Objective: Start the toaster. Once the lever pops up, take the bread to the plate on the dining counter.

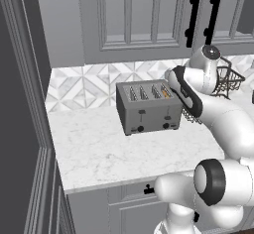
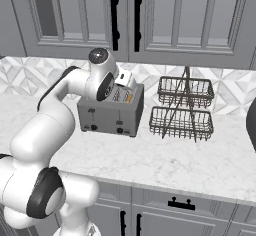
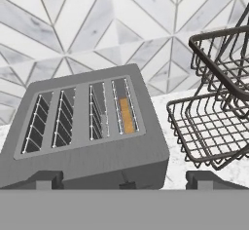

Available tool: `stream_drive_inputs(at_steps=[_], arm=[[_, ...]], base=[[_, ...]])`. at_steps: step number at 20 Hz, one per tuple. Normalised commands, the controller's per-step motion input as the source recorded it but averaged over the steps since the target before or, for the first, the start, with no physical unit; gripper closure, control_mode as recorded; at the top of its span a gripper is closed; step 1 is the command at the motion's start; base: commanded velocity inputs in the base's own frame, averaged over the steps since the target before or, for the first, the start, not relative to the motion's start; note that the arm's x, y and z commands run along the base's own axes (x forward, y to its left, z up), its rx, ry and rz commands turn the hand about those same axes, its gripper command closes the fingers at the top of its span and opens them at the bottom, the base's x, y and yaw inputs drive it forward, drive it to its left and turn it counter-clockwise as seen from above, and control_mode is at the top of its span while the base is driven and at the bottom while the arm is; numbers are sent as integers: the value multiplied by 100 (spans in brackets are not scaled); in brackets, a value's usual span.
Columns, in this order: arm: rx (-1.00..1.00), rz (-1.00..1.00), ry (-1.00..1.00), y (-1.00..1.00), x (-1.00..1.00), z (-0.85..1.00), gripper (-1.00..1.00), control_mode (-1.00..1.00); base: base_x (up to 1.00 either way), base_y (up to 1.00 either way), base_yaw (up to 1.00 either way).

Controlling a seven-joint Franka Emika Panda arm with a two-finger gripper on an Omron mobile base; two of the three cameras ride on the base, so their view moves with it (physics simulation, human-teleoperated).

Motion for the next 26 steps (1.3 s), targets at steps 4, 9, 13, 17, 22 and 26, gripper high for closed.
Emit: stream_drive_inputs(at_steps=[4,9,13,17,22,26], arm=[[0,0,0,0,0,0,-100,-100],[0,0,0,0,0,0,-100,-100],[0,0,0,0,0,0,-100,-100],[0,0,0,0,0,0,-100,-100],[0,0,0,0,0,0,-100,-100],[0,0,0,0,0,0,-100,-100]], base=[[0,0,0],[0,0,0],[0,0,0],[0,0,0],[0,0,0],[0,0,0]])
